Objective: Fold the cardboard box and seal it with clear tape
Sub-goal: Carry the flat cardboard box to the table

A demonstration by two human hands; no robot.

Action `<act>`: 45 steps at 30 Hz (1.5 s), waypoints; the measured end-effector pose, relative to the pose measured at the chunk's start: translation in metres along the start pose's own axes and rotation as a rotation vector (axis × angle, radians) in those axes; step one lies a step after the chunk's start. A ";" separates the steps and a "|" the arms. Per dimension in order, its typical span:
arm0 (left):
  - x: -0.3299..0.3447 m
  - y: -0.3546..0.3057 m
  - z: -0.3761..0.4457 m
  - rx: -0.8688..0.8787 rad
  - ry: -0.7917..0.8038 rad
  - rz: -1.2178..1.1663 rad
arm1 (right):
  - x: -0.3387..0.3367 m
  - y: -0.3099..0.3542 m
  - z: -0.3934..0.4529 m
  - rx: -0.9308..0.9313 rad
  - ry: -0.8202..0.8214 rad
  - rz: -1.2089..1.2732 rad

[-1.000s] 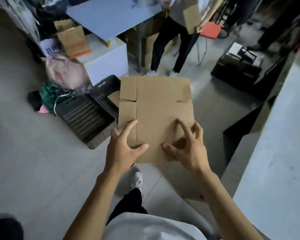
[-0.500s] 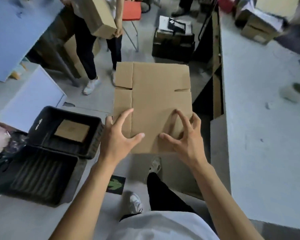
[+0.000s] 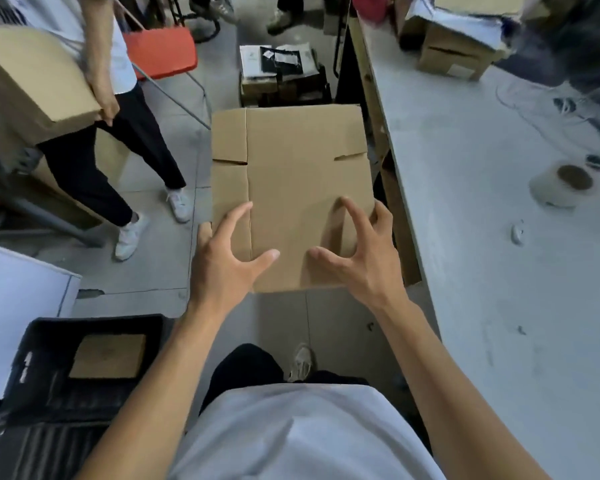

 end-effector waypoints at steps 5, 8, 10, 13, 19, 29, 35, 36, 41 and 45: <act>0.026 -0.019 0.085 0.028 0.066 -0.013 | -0.020 -0.012 0.073 0.059 -0.038 -0.048; 0.040 -0.026 0.140 0.021 0.094 -0.024 | -0.028 -0.017 0.121 0.090 -0.051 -0.051; 0.051 -0.031 0.180 0.024 0.114 -0.031 | -0.033 -0.023 0.155 0.128 -0.057 -0.046; 0.060 -0.049 0.241 0.084 0.175 -0.042 | -0.044 -0.020 0.203 0.169 -0.090 -0.036; 0.075 -0.119 0.369 0.273 0.354 -0.020 | -0.078 -0.025 0.272 0.302 -0.168 0.103; 0.195 -0.228 0.441 0.477 0.647 0.022 | -0.155 -0.093 0.291 0.553 -0.420 0.119; 0.300 -0.298 0.395 0.585 0.905 0.017 | -0.200 -0.167 0.225 0.770 -0.621 0.200; 0.314 -0.307 0.384 0.604 0.934 0.027 | -0.206 -0.178 0.213 0.806 -0.647 0.202; 0.367 -0.346 0.340 0.713 1.044 0.084 | -0.228 -0.217 0.168 0.957 -0.809 0.224; 0.395 -0.367 0.341 0.758 1.064 0.149 | -0.234 -0.229 0.164 0.991 -0.843 0.261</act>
Point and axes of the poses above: each hand's wrist, its own z-axis towards the middle knuckle, its own x-axis out of the palm, y = z × x, the point moved 10 cm from there along z, towards the middle knuckle, and after that the axes turned 5 degrees about y, right-handed, at the moved point
